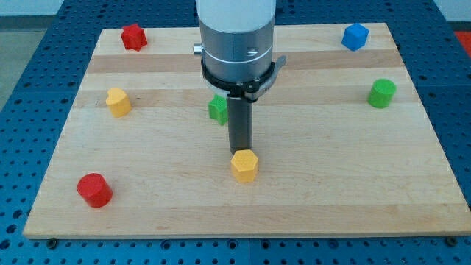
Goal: Move yellow hexagon towards bottom center
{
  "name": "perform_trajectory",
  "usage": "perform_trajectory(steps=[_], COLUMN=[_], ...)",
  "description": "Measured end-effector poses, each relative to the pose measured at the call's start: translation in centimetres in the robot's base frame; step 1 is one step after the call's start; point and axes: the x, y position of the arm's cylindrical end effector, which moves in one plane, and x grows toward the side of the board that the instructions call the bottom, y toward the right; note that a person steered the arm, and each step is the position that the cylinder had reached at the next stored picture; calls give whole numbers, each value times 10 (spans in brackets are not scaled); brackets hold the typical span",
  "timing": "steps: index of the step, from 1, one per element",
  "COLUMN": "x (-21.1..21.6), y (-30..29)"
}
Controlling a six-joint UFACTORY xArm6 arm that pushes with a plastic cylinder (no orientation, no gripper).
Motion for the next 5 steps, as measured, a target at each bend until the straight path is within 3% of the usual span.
perform_trajectory(steps=[3,5], x=[31,23], y=[0,-17])
